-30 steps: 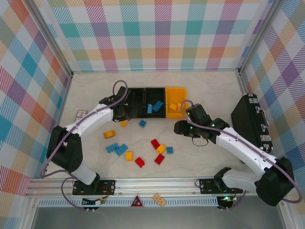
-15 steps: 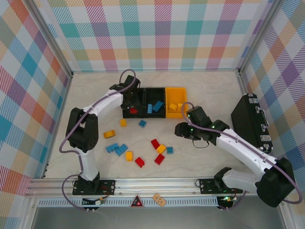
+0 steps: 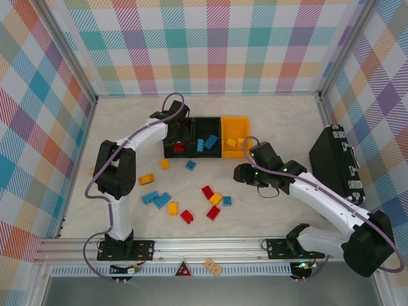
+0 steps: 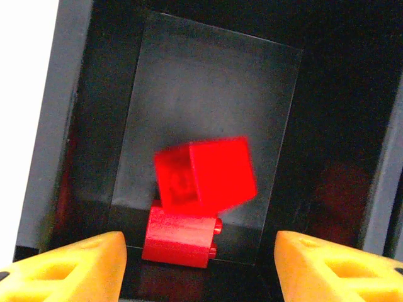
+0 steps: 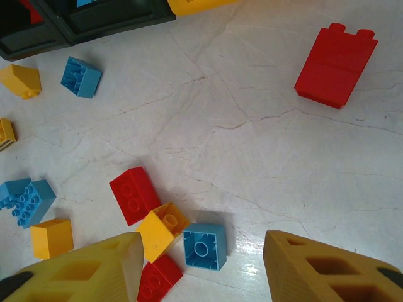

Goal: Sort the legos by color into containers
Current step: Place the lego in the container, then pick up the lego from the middle-left of the table.

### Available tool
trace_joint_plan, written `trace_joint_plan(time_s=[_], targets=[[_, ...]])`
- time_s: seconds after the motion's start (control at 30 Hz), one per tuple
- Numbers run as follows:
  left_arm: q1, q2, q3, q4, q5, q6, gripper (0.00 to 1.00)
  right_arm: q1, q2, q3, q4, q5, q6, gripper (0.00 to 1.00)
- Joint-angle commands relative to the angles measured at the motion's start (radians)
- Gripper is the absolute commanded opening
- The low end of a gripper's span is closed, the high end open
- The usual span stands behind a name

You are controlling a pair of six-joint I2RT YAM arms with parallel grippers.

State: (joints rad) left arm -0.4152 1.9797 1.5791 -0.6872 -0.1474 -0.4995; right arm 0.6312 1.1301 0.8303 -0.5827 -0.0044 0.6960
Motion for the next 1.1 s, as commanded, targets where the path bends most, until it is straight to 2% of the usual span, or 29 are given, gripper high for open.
trace_joint_plan(time_s=[0.0,0.27,0.7,1.07], targets=[[0.006,-0.072,0.006,-0.038,0.015,0.015,0.63,-0.003,0.002,-0.001,0.014,-0.009,0.003,0.53],[-0.005,-0.203,-0.079,-0.019,0.089,0.02,0.62,-0.007,0.003,0.02,-0.022,0.019,-0.012,0.54],[-0.041,-0.456,-0.368,0.038,0.181,0.008,0.62,-0.013,0.038,0.027,-0.04,0.033,-0.012,0.55],[-0.123,-0.591,-0.586,0.1,0.23,-0.044,0.62,-0.013,0.098,0.011,-0.026,0.045,0.009,0.56]])
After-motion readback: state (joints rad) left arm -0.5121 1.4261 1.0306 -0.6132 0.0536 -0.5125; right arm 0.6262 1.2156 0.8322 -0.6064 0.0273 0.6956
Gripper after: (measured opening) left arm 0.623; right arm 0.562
